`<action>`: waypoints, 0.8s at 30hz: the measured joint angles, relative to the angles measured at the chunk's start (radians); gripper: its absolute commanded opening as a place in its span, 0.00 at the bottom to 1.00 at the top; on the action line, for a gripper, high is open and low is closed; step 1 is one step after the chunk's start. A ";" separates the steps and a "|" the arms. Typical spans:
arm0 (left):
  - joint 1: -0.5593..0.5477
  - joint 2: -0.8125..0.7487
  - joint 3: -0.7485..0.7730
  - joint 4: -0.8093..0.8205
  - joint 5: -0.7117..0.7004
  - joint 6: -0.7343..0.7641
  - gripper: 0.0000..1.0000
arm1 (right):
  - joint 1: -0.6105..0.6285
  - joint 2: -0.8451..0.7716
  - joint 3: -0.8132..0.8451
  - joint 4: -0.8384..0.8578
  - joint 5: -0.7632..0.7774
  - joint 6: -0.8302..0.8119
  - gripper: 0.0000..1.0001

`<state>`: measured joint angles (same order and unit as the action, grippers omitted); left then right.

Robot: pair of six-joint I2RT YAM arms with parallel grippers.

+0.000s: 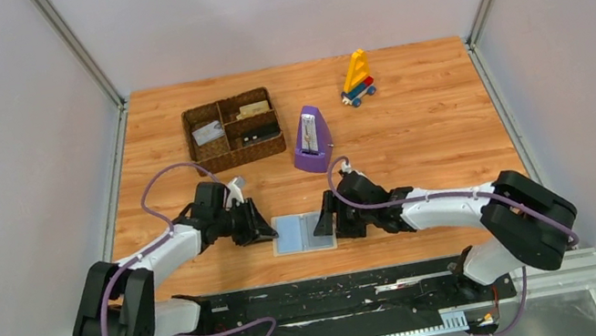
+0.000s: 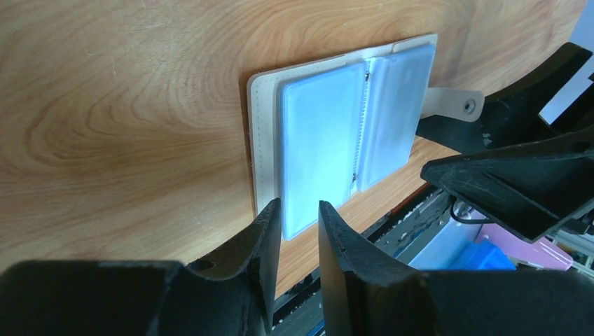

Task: Take the credit cards out of the card holder
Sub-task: Remove the credit card from the card holder.

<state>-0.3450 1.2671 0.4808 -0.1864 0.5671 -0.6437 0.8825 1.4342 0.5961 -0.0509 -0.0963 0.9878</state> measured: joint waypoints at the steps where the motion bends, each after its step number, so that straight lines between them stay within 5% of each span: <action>1: -0.001 0.008 -0.007 0.013 0.001 -0.002 0.31 | 0.000 0.003 0.001 0.009 -0.001 -0.001 0.64; 24: -0.021 0.059 -0.051 0.100 0.013 -0.031 0.16 | 0.000 0.008 0.068 -0.043 0.022 -0.014 0.62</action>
<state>-0.3664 1.3262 0.4297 -0.0864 0.5804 -0.6750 0.8825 1.4425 0.6636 -0.0944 -0.0746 0.9737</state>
